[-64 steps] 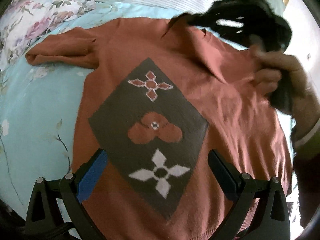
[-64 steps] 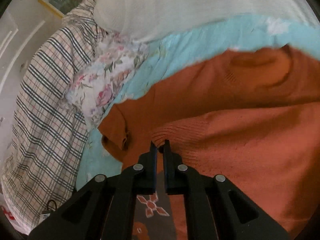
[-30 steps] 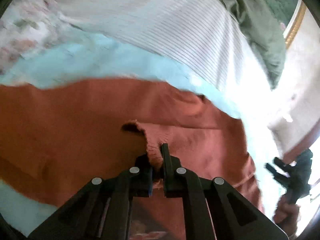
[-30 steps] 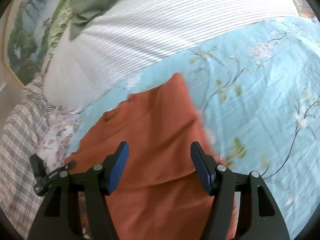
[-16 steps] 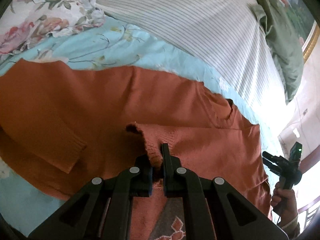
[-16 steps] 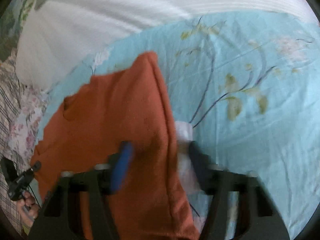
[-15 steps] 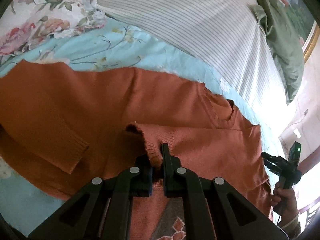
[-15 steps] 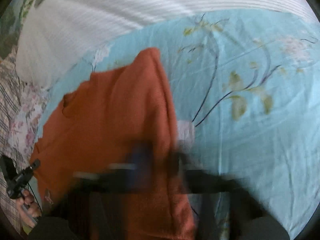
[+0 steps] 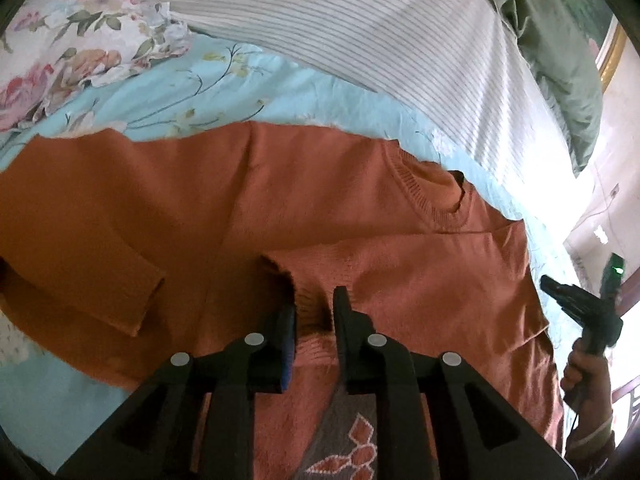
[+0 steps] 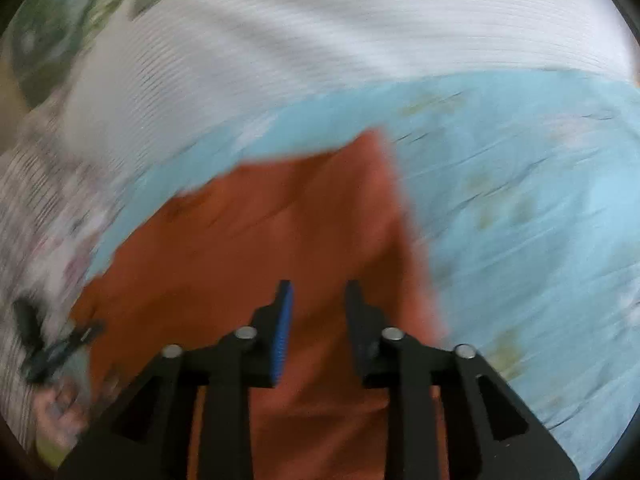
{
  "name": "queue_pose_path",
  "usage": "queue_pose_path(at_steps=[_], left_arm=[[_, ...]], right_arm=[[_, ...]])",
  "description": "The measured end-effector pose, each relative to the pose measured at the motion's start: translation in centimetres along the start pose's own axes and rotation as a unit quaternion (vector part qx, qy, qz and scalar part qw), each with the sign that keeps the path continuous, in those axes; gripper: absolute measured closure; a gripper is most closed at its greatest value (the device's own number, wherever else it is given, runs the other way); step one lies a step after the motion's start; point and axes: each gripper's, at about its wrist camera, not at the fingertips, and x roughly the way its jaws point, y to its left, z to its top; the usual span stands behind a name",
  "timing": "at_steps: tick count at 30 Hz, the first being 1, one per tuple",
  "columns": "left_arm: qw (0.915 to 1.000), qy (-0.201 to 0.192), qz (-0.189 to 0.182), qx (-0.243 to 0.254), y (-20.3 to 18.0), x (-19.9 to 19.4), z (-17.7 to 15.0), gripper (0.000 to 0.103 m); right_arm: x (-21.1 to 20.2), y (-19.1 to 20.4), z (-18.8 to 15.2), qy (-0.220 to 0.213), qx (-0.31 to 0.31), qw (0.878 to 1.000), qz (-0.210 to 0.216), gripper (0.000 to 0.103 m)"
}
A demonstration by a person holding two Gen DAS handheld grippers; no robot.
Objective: Fold small clothes
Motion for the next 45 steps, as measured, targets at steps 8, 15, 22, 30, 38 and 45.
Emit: queue_pose_path(at_steps=[8, 15, 22, 30, 38, 45], left_arm=[[0.999, -0.01, 0.041, 0.016, 1.4, -3.4, -1.0, 0.079], [0.995, -0.034, 0.093, 0.014, 5.2, -6.9, 0.3, 0.031], [0.9862, 0.018, 0.149, 0.071, 5.0, -2.6, 1.0, 0.02], [0.995, 0.002, 0.1, 0.002, 8.2, -4.2, 1.7, 0.1], [0.9978, -0.057, 0.0, 0.034, 0.6, -9.3, 2.4, 0.101], [0.9863, -0.026, -0.128, 0.1, -11.7, -7.7, 1.7, 0.1]], right_arm=[[-0.5, -1.1, -3.3, 0.034, 0.043, 0.998, -0.022, 0.067], [-3.4, 3.3, -6.7, 0.034, 0.021, 0.998, 0.051, 0.049], [-2.5, 5.6, -8.4, 0.057, 0.029, 0.995, 0.08, 0.049], [-3.4, 6.3, -8.4, 0.041, 0.032, 0.995, 0.081, 0.049], [-5.3, 5.8, -8.4, 0.022, 0.031, 0.996, 0.082, 0.049], [-6.9, 2.5, -8.6, 0.005, 0.06, 0.996, 0.065, 0.049]])
